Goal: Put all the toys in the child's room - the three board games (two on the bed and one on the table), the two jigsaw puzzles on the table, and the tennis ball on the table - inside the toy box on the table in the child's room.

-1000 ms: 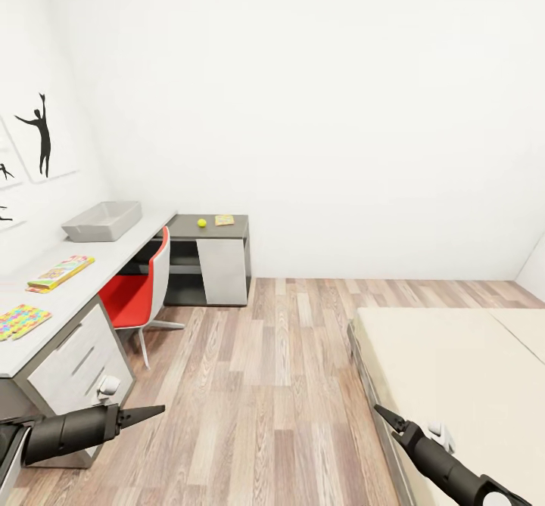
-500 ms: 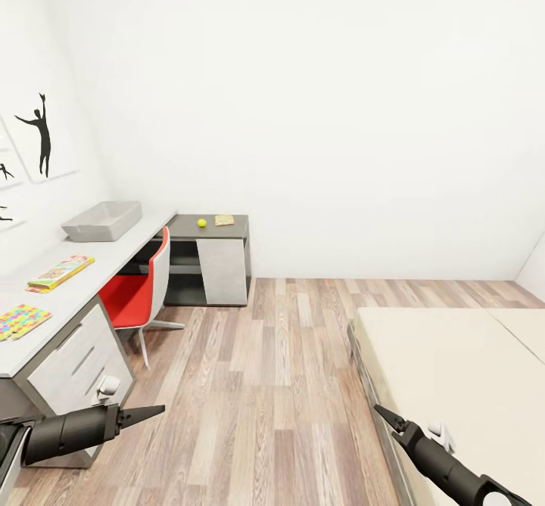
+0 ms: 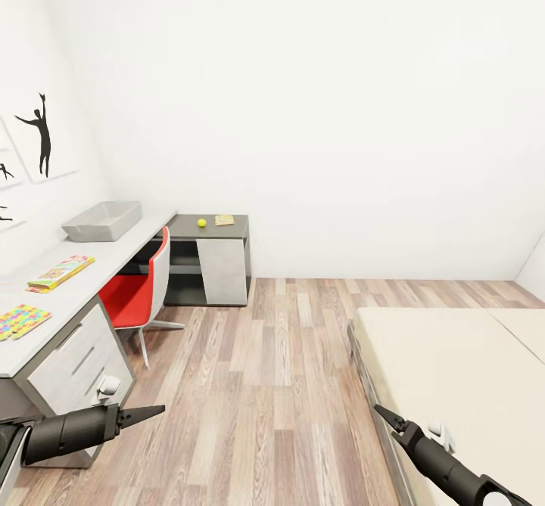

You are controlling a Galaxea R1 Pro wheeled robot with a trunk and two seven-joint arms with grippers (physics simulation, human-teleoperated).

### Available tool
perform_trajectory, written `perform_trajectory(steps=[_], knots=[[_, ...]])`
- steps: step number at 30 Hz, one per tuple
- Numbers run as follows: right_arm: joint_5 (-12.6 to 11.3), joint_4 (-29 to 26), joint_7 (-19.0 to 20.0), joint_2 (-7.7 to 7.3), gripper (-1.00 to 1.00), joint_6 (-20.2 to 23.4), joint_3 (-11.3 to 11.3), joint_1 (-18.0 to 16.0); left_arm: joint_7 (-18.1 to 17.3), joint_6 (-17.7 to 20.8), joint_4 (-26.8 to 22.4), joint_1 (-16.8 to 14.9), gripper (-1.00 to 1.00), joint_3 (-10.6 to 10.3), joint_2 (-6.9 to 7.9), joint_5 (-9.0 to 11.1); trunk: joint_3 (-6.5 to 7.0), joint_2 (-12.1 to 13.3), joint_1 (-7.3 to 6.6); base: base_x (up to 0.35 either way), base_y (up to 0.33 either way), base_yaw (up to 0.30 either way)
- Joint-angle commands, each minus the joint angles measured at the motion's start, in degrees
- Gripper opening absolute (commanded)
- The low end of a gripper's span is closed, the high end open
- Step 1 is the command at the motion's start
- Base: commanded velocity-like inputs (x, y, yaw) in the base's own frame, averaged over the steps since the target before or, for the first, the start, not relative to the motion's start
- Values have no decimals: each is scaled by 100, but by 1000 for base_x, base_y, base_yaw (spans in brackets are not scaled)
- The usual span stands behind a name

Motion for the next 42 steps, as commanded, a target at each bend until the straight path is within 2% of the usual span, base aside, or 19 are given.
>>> perform_trajectory(steps=[1,7,13,23,42], knots=[[-13,-2,9,1,100,34,-11,-6,-25,60,-1,-5,100,2,1,-4,-13,-13,4,0,0,0],[8,19,11,31,100,-36,-12,-10,-24,43,2,-9,100,2,-15,-2,-13,-13,4,0,-11,0],[26,40,6,84,100,-145,-6,-20,-9,27,6,-13,100,-6,-111,-5,-13,-13,4,-53,-133,0],[26,42,12,89,100,-155,-6,-23,1,25,6,-14,100,-7,-121,-5,-13,-13,4,-61,-166,0],[26,42,13,89,100,-156,-7,-24,2,25,6,-14,100,-7,-122,-5,-13,-13,4,-78,-79,0]])
